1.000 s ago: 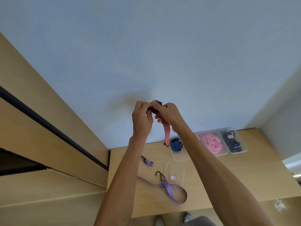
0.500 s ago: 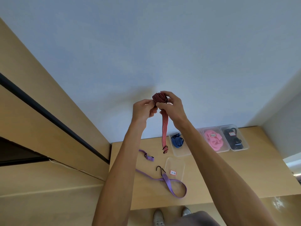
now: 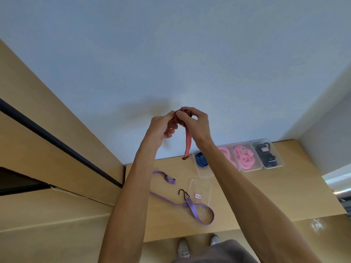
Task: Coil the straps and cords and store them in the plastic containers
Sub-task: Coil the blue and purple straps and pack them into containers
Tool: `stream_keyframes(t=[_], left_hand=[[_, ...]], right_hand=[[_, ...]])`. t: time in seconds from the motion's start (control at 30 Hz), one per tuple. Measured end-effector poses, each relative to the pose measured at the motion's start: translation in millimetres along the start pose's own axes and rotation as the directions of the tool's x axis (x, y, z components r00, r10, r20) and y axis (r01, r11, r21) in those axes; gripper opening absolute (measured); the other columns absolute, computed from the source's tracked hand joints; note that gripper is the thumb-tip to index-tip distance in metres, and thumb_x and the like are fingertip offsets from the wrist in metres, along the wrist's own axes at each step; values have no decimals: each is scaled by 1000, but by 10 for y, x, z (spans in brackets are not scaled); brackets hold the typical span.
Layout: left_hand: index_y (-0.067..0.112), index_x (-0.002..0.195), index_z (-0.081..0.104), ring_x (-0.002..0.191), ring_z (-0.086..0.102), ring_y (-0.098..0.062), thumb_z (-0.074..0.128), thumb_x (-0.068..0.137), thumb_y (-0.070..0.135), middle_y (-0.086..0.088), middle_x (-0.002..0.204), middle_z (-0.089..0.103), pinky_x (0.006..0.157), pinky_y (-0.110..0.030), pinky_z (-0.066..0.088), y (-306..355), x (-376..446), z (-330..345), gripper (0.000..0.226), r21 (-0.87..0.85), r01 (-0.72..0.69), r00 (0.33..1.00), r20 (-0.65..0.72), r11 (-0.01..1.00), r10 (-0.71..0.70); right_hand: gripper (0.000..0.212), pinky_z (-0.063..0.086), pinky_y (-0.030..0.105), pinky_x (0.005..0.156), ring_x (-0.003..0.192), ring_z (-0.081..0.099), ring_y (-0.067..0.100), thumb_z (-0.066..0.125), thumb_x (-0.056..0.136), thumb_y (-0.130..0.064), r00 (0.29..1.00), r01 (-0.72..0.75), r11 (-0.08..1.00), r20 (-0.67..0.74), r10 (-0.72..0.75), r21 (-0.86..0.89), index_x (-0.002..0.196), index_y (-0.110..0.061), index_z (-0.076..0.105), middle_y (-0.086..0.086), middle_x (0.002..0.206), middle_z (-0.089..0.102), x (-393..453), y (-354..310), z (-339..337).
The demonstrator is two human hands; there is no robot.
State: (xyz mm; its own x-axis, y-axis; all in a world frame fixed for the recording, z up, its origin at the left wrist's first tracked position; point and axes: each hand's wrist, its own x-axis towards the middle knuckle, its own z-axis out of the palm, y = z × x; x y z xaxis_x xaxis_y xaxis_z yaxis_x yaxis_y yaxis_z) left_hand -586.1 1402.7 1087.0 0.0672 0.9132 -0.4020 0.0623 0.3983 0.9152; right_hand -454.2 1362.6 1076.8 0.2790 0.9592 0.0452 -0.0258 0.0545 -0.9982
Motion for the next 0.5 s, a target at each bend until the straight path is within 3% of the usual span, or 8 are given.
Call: stream_keyframes(t=[0.1, 0.2, 0.33, 0.43, 0.5], left_hand=[[-3, 96, 72, 56, 52, -16, 67, 93, 17, -12, 75, 65, 57, -26, 45, -60, 30, -16, 21, -105, -37, 997, 59, 994, 44], [3, 91, 72, 56, 56, -15, 67, 91, 7, -11, 76, 67, 63, -28, 48, -167, 41, 49, 7, -60, -129, 992, -23, 990, 127], [8, 84, 69, 67, 69, -16, 67, 91, 1, -3, 72, 71, 66, -28, 58, -259, 23, 104, 10, -97, -349, 932, -145, 932, 333], [10, 83, 68, 75, 68, -32, 64, 90, -4, -11, 79, 70, 73, -43, 61, -270, 35, 148, 16, -84, -525, 843, -192, 847, 503], [10, 84, 67, 75, 65, -33, 62, 89, -4, -14, 81, 67, 72, -43, 59, -253, 40, 188, 16, -70, -576, 804, -229, 814, 549]], right_hand=[[27, 57, 30, 85, 93, 69, 11, 67, 87, -30, 998, -61, 996, -12, 60, -71, 111, -20, 72, -4, 95, 70, 2, 46, 49], [46, 54, 35, 93, 102, 67, 16, 62, 90, -40, 979, -200, 952, -9, 204, -231, 130, -19, 60, 0, 111, 68, 34, 77, 94], [56, 59, 41, 83, 69, 73, 15, 66, 76, -63, 958, -283, 915, -38, 284, -288, 106, -16, 62, -2, 86, 73, 83, 16, 39], [64, 62, 41, 74, 60, 73, 16, 69, 68, -68, 952, -303, 931, -28, 304, -205, 95, -10, 65, 3, 77, 75, 92, -13, 33], [63, 59, 36, 66, 56, 70, 17, 73, 68, -66, 957, -291, 951, -24, 290, -105, 92, -8, 68, 2, 76, 74, 92, -19, 52]])
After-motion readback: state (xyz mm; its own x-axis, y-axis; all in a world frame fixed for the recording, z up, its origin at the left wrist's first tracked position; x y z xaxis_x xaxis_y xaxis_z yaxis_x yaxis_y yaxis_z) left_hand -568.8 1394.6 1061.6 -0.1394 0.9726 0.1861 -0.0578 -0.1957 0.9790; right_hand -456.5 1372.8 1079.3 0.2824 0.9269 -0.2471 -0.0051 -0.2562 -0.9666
